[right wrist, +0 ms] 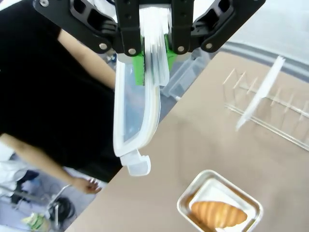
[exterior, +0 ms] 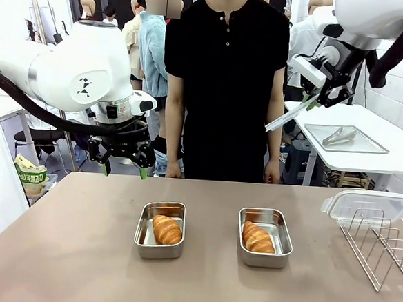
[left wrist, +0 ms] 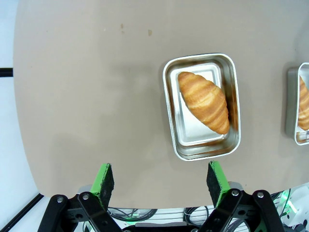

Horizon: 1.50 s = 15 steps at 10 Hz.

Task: Place the bread in airtight containers.
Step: Pick up one Airtight Container lid and hand it to the human, then release when the human grabs the Airtight Container lid.

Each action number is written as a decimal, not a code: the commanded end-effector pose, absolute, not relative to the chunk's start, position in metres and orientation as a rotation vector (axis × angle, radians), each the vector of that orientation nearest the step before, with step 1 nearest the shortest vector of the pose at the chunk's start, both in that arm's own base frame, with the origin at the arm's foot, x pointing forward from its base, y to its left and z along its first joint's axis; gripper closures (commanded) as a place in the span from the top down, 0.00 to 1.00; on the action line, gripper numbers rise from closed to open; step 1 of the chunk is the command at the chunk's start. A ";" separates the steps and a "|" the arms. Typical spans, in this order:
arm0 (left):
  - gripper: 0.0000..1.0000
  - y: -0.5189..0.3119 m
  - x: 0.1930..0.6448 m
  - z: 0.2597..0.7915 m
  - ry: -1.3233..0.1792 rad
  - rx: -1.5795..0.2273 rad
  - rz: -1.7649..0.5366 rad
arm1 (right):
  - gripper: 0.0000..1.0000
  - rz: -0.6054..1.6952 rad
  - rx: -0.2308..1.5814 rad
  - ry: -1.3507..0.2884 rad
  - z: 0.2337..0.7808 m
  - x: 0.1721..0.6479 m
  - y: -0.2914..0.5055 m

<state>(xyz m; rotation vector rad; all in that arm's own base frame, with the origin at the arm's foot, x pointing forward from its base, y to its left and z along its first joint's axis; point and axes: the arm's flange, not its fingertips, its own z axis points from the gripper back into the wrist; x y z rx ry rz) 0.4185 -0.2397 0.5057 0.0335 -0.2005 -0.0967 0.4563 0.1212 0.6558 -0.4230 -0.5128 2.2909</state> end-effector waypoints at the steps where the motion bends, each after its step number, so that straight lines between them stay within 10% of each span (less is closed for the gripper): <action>1: 1.00 -0.238 0.419 0.508 -0.200 0.039 -0.099 | 0.00 2.259 -0.399 -0.566 0.661 0.460 0.119; 15: 1.00 -0.238 0.419 0.508 -0.200 0.039 -0.099 | 0.00 2.291 -0.423 -0.513 0.656 0.456 0.121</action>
